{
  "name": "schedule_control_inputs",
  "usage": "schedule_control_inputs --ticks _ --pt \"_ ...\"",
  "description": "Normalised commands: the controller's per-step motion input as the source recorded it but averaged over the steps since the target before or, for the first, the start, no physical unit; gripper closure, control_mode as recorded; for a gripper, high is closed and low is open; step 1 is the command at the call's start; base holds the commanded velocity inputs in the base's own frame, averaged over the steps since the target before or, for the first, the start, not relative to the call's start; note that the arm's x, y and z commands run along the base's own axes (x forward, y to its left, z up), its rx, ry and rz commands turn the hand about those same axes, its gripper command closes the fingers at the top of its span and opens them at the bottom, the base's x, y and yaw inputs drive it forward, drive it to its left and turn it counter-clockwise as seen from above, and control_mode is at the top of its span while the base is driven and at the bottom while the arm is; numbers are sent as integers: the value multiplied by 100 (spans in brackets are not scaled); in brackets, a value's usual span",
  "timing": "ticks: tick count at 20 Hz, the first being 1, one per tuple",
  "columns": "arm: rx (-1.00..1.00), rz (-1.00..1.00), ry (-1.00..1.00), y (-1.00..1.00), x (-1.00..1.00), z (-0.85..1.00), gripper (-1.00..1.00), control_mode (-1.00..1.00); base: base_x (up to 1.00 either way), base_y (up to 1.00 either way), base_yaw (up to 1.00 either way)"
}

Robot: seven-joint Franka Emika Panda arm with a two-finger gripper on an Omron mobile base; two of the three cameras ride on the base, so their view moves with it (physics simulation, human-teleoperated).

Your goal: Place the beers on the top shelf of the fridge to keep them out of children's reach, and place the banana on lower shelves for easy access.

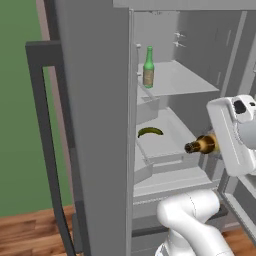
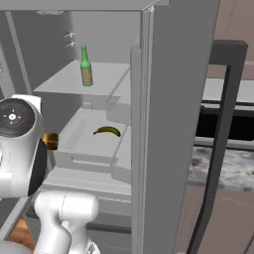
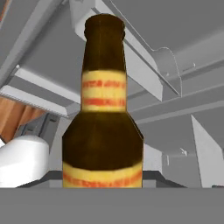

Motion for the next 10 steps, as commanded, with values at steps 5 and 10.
schedule_control_inputs --ticks 5,10 --pt "0 -4 -4 0 17 0 100 -100 32 0 -9" --pt "0 -10 -4 0 23 0 100 -100 0 0 0"
